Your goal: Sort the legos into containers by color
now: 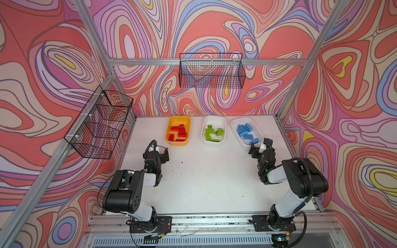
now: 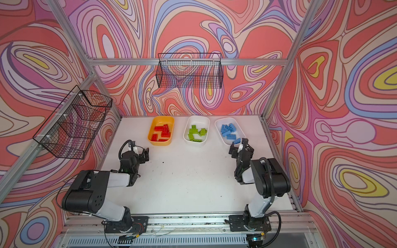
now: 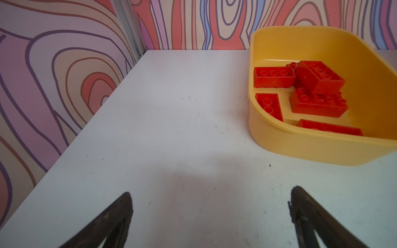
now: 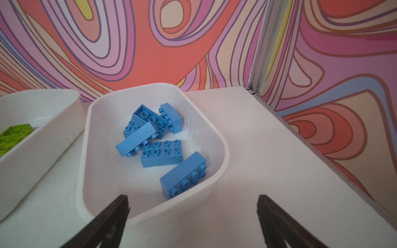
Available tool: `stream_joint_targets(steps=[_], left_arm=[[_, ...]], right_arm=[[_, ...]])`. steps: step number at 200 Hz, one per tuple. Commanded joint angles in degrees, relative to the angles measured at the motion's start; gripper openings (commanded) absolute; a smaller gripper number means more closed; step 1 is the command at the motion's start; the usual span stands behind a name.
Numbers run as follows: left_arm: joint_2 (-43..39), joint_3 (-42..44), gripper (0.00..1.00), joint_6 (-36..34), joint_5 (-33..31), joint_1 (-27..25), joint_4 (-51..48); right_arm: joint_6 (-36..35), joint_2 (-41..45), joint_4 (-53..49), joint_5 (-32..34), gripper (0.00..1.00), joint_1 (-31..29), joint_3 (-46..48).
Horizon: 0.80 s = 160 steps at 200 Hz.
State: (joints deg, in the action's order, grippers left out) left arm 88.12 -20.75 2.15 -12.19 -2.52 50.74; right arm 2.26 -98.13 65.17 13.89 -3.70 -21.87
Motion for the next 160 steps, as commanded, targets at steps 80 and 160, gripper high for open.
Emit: stream_joint_targets(steps=[80, 160], left_arm=[[0.23, -0.08, 1.00, 0.36, 0.32, 0.33, 1.84], [0.27, -0.09, 1.00, 0.31, 0.32, 0.33, 1.84]], right_arm=[[-0.20, 0.22, 0.49, -0.53, 0.98, 0.22, -0.08], [-0.24, 0.22, 0.22, -0.53, 0.98, 0.20, -0.20]])
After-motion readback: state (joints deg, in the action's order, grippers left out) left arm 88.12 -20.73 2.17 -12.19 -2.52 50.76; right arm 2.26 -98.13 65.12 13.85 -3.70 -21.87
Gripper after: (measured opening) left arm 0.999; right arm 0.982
